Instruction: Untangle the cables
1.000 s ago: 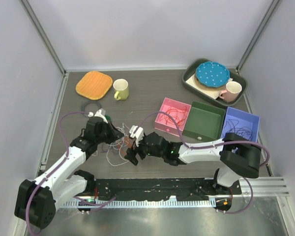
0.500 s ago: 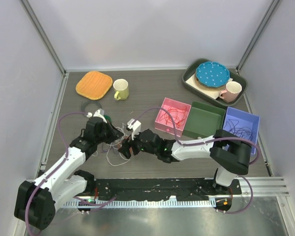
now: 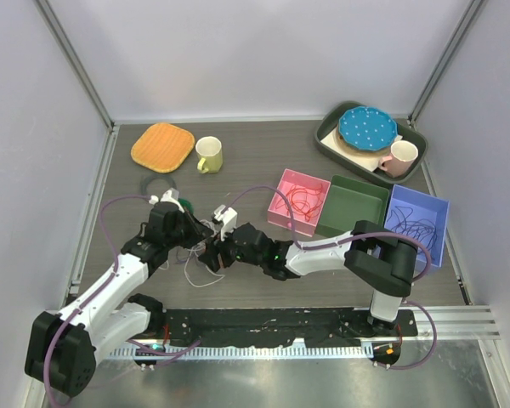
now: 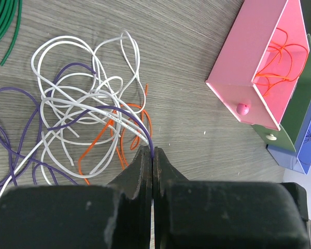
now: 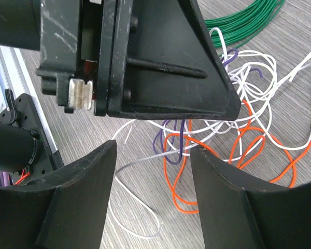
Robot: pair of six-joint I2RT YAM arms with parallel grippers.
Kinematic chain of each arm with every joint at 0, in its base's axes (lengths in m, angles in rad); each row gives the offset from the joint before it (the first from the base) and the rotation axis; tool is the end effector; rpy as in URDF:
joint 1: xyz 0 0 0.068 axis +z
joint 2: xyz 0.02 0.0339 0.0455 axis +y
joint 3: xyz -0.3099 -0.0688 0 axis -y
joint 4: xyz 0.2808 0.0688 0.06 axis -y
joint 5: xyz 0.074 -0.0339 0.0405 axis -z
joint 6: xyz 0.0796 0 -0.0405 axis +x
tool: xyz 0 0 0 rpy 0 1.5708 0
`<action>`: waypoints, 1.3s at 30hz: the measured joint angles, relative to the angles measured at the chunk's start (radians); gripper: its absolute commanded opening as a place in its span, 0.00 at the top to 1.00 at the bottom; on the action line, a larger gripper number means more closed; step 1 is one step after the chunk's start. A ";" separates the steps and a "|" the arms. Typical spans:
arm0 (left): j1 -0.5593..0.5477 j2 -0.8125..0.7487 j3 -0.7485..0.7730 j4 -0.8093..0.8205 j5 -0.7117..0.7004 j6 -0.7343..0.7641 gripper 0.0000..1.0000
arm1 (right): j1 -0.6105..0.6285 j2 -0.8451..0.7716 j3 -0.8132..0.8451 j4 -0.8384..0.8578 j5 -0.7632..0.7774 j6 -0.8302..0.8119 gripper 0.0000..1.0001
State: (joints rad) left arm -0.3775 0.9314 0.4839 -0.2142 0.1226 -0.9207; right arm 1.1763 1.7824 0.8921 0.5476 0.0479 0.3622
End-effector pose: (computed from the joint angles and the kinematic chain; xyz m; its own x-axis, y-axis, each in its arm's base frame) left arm 0.2148 -0.0956 0.2008 -0.7083 -0.5690 -0.4177 -0.1790 0.7172 -0.6735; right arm 0.1776 0.4167 0.1844 -0.4414 -0.1393 -0.8864 -0.8003 0.5078 0.3187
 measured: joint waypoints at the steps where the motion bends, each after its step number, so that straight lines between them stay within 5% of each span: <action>1: 0.000 0.000 0.000 0.000 0.000 -0.002 1.00 | 0.000 0.000 0.000 0.006 0.003 0.004 0.43; 3: 0.000 0.000 0.000 0.000 0.000 -0.007 1.00 | 0.000 0.000 0.000 0.017 0.005 0.012 0.56; 11: 0.000 -0.001 -0.006 -0.004 -0.017 -0.014 1.00 | 0.000 0.000 0.000 0.037 0.011 0.053 0.76; 14: 0.000 -0.006 -0.006 -0.016 -0.040 -0.012 0.99 | 0.000 0.000 0.000 0.036 0.010 0.062 0.99; 18: 0.000 -0.017 -0.006 -0.040 -0.059 -0.002 0.90 | -0.001 0.000 -0.003 0.036 -0.005 0.071 0.99; 21: 0.000 -0.018 -0.006 -0.046 -0.058 0.019 0.51 | -0.001 0.000 -0.003 0.036 -0.010 0.071 0.99; 22: 0.000 -0.019 -0.006 -0.047 -0.058 0.026 0.31 | -0.001 0.000 -0.003 0.035 -0.009 0.071 0.99; 25: 0.000 -0.029 -0.006 -0.061 -0.059 0.045 0.11 | -0.001 -0.006 -0.010 0.026 0.008 0.071 0.99; 31: 0.000 -0.115 -0.003 -0.142 -0.115 0.046 0.00 | 0.000 -0.129 -0.047 -0.138 0.172 0.069 0.99; 39: 0.000 -0.228 0.000 -0.202 -0.147 0.071 0.00 | -0.043 -0.377 -0.091 -0.342 0.344 0.108 0.99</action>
State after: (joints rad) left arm -0.3775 0.7036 0.4843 -0.4164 -0.0242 -0.8501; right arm 1.1332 1.4052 0.8009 0.2058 0.3916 0.4702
